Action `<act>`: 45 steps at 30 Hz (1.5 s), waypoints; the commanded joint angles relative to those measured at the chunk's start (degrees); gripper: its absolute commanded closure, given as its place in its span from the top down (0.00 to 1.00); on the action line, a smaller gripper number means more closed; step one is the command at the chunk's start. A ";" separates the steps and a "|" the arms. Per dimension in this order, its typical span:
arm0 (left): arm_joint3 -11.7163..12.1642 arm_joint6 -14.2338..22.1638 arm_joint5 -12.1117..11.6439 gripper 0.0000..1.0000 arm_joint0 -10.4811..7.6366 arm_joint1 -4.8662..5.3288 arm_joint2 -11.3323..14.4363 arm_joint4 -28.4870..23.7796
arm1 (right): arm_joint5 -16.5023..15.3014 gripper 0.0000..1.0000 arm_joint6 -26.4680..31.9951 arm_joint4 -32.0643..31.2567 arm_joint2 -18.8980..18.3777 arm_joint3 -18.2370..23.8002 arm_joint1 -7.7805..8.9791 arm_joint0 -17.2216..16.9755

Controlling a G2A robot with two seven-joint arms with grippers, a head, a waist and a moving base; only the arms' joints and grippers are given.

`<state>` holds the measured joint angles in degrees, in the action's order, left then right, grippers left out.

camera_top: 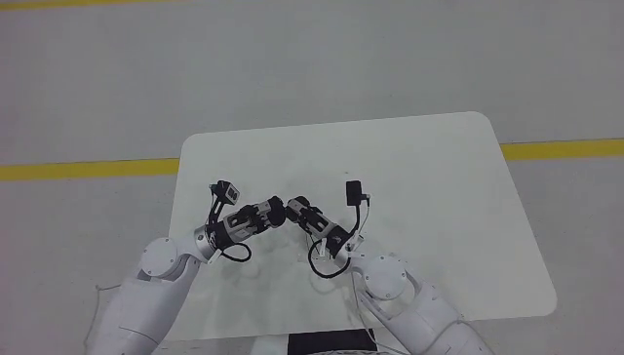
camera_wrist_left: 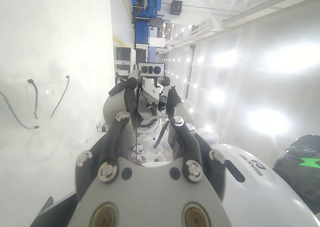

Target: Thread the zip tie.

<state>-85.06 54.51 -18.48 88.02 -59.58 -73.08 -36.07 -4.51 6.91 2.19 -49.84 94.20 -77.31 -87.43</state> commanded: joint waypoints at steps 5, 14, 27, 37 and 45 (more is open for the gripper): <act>-0.02 -0.12 -0.17 0.25 -0.03 0.10 0.04 -0.11 | 0.85 0.00 -0.11 -2.23 0.13 0.27 0.00 0.04; -0.15 -0.23 -0.28 0.24 0.14 0.28 -0.11 -0.27 | 1.75 0.00 -0.60 -4.99 0.23 0.63 -0.02 -0.17; -0.30 -0.47 0.04 0.21 0.28 0.49 0.10 -0.24 | 0.98 0.00 -0.10 -5.72 0.14 0.96 -0.12 -0.41; -0.32 -0.57 0.21 0.15 0.22 0.62 0.34 -0.19 | -0.26 0.00 -0.11 -5.86 -0.06 1.26 -0.20 -0.66; 0.03 -0.62 0.35 0.13 -0.01 0.69 0.70 -0.24 | -1.25 0.00 0.15 -4.21 -0.56 1.21 -0.29 -0.83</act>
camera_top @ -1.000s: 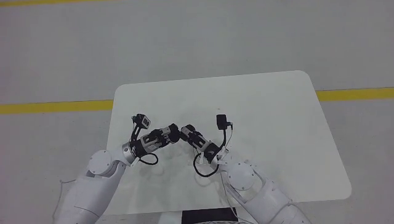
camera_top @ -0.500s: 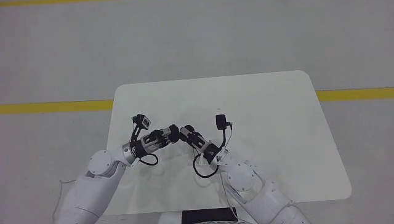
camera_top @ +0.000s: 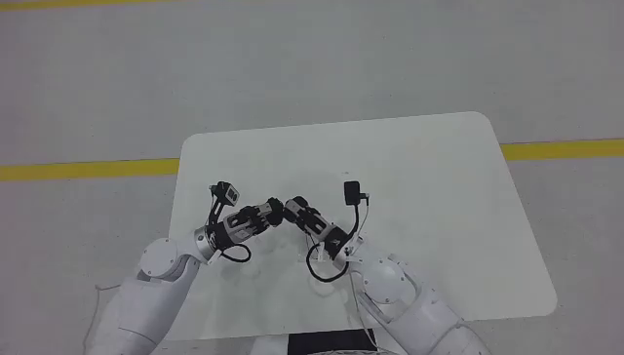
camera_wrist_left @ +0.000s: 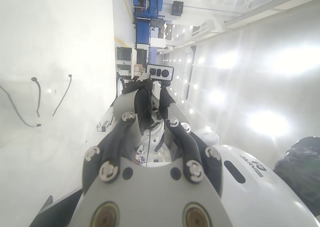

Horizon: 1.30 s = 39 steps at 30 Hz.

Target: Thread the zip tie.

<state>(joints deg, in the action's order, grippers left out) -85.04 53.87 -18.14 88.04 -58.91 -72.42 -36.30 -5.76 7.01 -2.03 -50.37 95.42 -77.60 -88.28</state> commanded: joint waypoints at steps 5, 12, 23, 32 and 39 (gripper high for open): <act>0.12 0.02 0.03 0.11 -0.13 0.06 0.21 -0.03 | -0.02 0.00 0.17 0.07 -0.12 0.03 -0.06 0.04; 0.15 0.11 -0.04 0.03 -0.25 0.14 0.40 -0.06 | 0.30 0.00 0.31 -0.28 -0.19 0.13 -0.09 -0.03; 0.04 0.57 -0.11 0.00 -0.27 0.36 0.16 -0.39 | 0.66 1.00 0.40 0.36 -0.55 0.29 -0.18 -0.19; -0.97 4.49 0.61 0.00 1.04 1.13 -2.19 -1.55 | -1.91 1.00 4.70 6.36 -5.04 0.91 0.64 -2.08; 1.72 21.93 2.03 0.00 -0.53 1.48 -2.41 -11.97 | -4.09 1.00 17.70 16.56 -8.85 -0.54 1.60 -2.26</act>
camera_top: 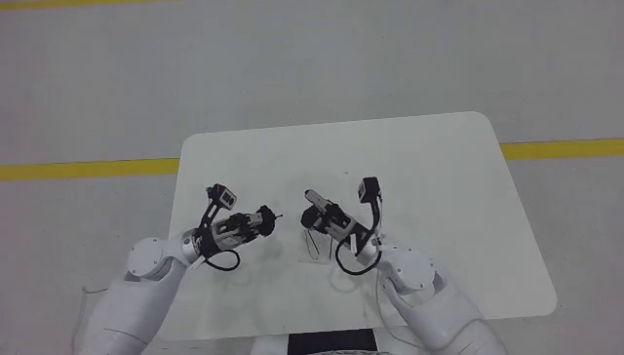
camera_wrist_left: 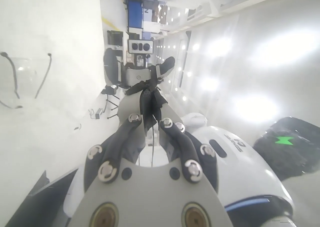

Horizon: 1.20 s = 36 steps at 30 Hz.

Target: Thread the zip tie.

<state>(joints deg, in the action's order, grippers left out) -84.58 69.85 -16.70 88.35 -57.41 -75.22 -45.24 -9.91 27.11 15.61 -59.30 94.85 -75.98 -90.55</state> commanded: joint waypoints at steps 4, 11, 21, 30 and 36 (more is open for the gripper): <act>3.20 8.02 0.76 0.00 -2.67 0.14 0.33 -1.32 | 0.06 1.00 -2.39 -1.08 0.07 0.04 -0.02 0.00; 3.20 8.02 0.76 0.00 -2.67 0.14 0.33 -1.32 | 0.06 1.00 -2.39 -1.08 0.07 0.04 -0.02 0.00; 4.06 9.79 2.66 0.00 -1.76 1.42 4.08 -2.45 | -4.28 1.00 13.07 14.90 -0.03 -7.18 0.04 1.81; 5.93 9.79 1.08 0.00 -1.97 3.00 6.46 -5.47 | -6.23 1.00 16.82 14.50 1.68 -9.82 -0.16 3.98; 5.93 9.79 1.08 0.00 -1.97 3.00 6.46 -5.47 | -4.73 1.00 21.05 15.94 2.90 -9.51 -0.10 4.28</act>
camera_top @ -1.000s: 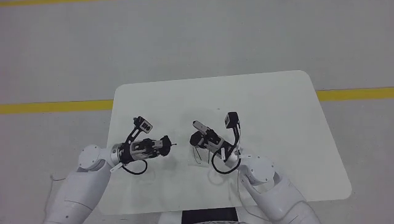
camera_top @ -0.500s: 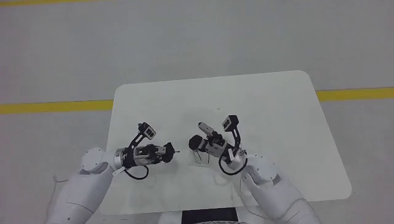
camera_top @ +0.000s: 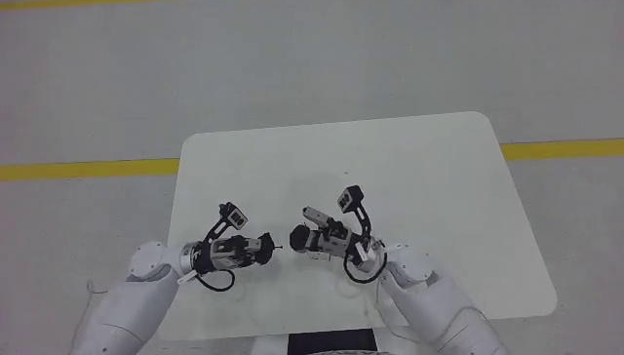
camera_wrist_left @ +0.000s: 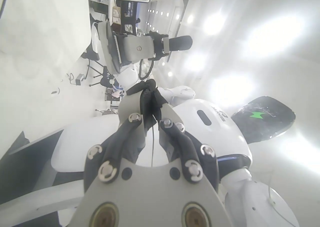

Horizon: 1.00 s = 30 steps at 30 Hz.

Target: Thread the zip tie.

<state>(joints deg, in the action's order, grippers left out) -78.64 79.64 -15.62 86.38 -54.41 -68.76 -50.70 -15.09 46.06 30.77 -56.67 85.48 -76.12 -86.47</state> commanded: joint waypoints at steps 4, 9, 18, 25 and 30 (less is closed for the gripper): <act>0.00 0.00 0.00 0.00 0.00 0.00 0.00 0.00 | 0.82 1.00 7.03 3.12 0.73 -1.63 0.16 1.34; 0.00 0.00 0.00 0.00 0.00 0.00 0.00 0.00 | 0.82 1.00 7.03 3.12 0.73 -1.63 0.16 1.34; 0.00 0.00 0.00 0.00 0.00 0.00 0.00 0.00 | 1.10 0.44 3.87 -0.01 2.03 -1.33 0.22 1.78; 0.00 0.00 0.00 0.00 0.00 0.00 0.00 0.00 | 0.24 0.25 4.59 1.03 2.58 -1.96 0.33 1.64; 0.00 0.00 0.00 0.00 0.00 0.00 0.00 0.00 | 0.73 0.25 5.52 1.75 2.81 -2.18 0.49 1.63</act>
<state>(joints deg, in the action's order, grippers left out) -78.64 79.64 -15.62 86.38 -54.41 -68.75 -50.70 -14.50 51.39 32.47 -53.90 83.35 -75.67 -84.85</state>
